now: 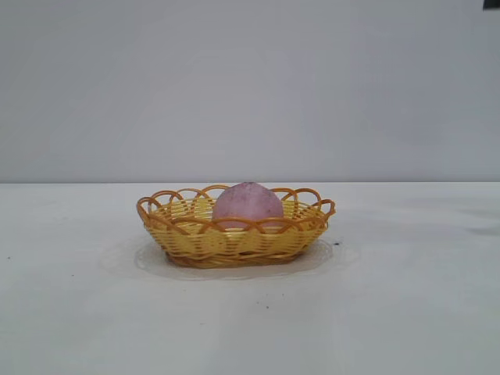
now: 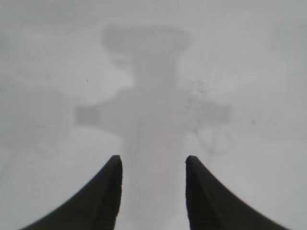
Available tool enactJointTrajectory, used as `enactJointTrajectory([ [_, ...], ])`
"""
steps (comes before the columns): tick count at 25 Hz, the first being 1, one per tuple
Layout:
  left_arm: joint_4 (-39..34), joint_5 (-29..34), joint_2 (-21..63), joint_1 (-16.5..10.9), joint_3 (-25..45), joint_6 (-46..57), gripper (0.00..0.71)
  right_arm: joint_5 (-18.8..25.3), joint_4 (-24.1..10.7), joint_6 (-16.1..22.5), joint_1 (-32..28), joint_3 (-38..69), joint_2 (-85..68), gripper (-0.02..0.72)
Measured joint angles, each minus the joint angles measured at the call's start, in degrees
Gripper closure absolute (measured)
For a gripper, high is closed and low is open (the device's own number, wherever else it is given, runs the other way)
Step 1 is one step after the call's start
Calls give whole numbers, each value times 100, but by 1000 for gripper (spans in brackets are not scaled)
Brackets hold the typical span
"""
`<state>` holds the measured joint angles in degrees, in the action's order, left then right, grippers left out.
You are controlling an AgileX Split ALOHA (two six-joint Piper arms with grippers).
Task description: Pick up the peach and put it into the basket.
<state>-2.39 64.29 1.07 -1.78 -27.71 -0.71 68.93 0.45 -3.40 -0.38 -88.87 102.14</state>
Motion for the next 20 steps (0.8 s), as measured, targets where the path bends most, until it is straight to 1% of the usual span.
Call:
enactJointTrajectory([
  [3,0,0,0,0,0,0,195,68,220,0,0,289,-582,436],
  [5,0,0,0,0,0,0,195,68,287,0,0,622,-1047,436],
  [13,0,0,0,0,0,0,195,-28,291,0,0,2231,-3185,436],
  [20,0,0,0,0,0,0,195,-306,281,47,0,3634,-5039,436],
])
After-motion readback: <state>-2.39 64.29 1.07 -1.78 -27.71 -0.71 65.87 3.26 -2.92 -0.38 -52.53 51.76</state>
